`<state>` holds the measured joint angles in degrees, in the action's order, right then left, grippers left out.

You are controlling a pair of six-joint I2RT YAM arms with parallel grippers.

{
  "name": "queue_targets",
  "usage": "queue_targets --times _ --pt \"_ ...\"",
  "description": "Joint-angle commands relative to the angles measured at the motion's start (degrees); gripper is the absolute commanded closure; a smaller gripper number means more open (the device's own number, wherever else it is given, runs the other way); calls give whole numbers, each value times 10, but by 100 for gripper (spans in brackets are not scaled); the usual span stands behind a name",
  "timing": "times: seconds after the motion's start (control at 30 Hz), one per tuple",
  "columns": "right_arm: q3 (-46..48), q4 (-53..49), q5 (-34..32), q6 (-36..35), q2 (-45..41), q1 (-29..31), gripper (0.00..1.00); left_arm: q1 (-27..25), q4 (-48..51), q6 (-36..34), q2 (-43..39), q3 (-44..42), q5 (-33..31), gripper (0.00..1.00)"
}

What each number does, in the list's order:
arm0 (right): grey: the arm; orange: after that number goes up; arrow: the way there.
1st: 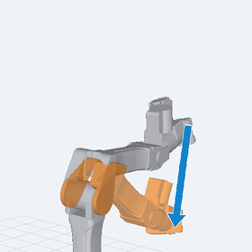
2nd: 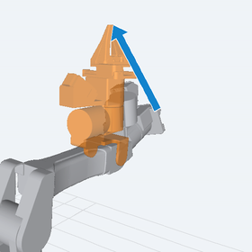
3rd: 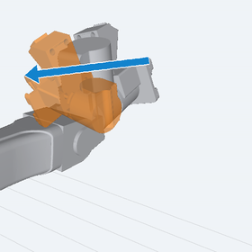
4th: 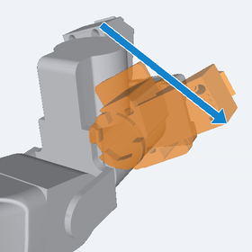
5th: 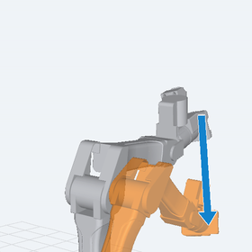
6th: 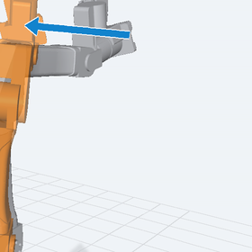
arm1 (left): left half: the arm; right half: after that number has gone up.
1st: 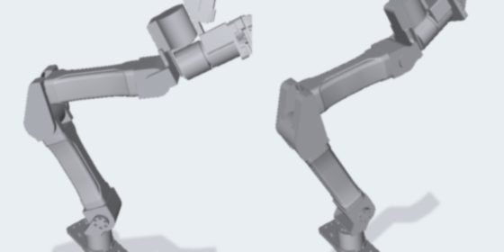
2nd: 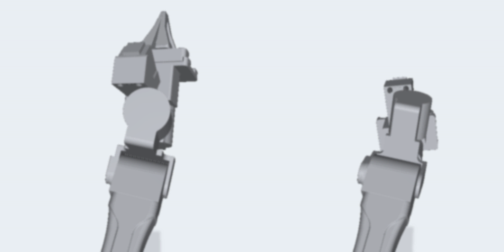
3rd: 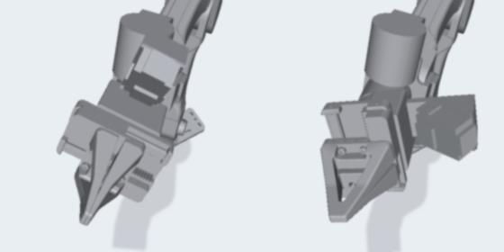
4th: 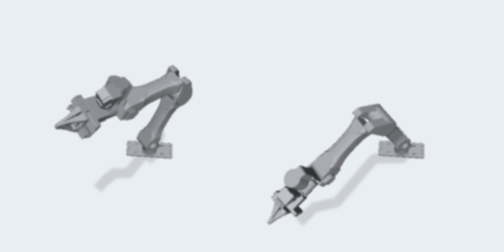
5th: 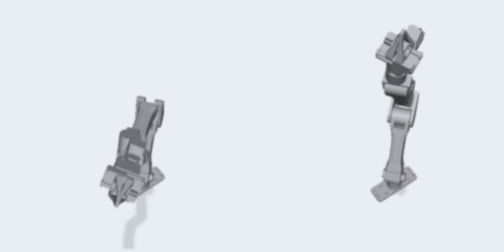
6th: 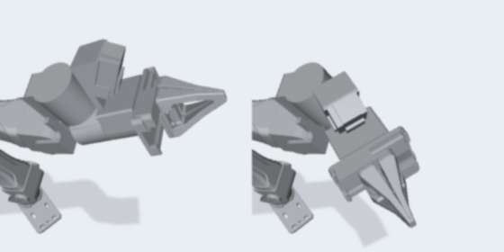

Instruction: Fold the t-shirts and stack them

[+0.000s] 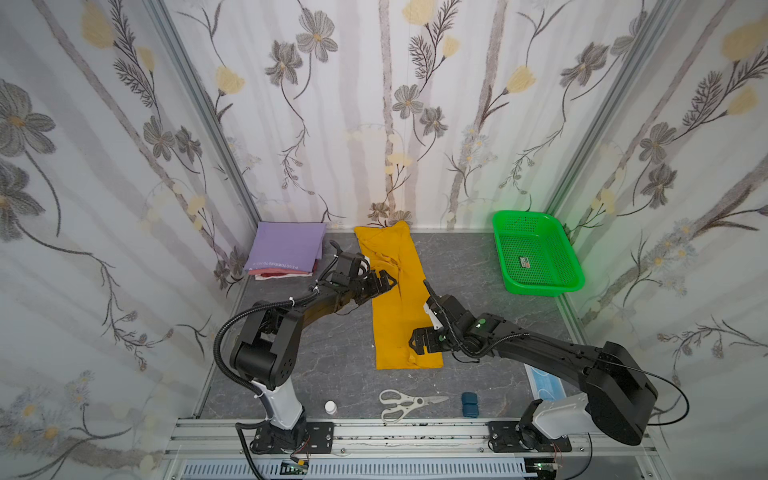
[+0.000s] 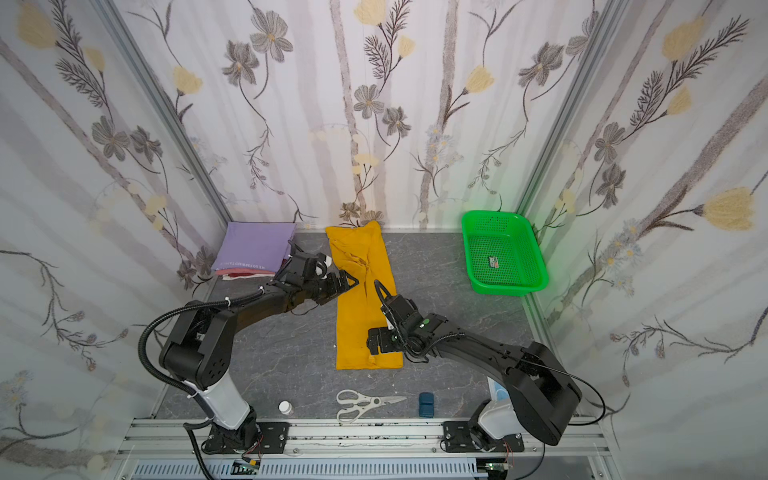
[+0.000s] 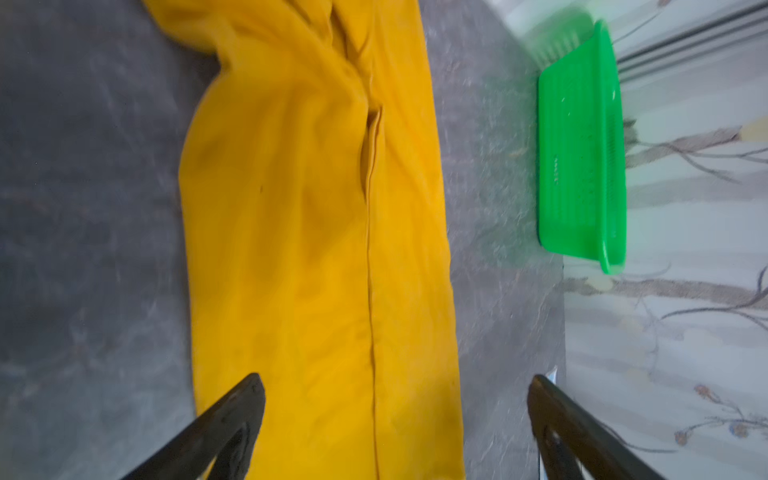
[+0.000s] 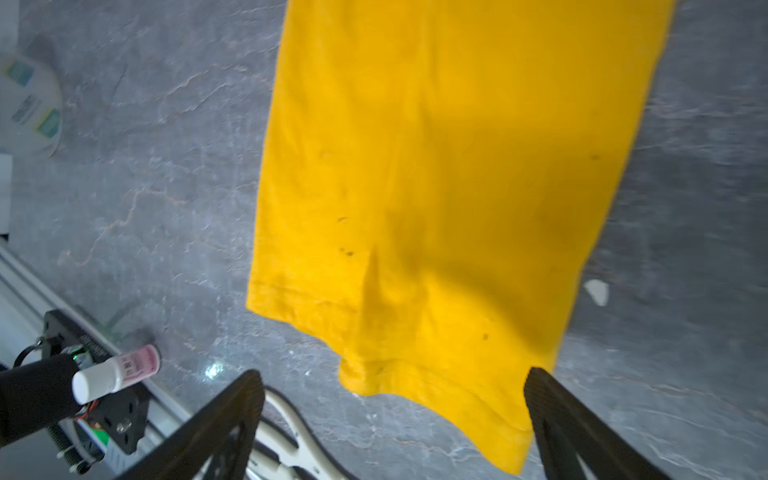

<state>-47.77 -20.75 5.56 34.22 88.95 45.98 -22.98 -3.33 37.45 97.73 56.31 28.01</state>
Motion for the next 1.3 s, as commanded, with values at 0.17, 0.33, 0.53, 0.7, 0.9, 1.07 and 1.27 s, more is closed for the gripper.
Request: queue_targets --times 0.17,0.33,0.53,0.7,0.9,1.07,1.27 --pt "74 15 -6 -28 -53 -83 40 -84 57 8 -145 -163 -38 14" --pt "112 42 25 -28 -48 -86 50 -142 125 24 -192 -204 -87 29" --pt "137 91 65 -24 -42 -84 52 -172 171 33 -226 -236 -121 41" --pt "138 110 82 -28 -11 -81 53 -173 157 36 -228 -254 -128 48" --pt "143 115 84 -28 -6 -70 56 -180 138 39 -199 -254 -117 52" --pt "155 116 83 -25 -14 -65 56 -192 151 37 -189 -252 -117 56" --pt "165 121 86 -21 -14 -57 72 -200 181 40 -207 -260 -124 82"
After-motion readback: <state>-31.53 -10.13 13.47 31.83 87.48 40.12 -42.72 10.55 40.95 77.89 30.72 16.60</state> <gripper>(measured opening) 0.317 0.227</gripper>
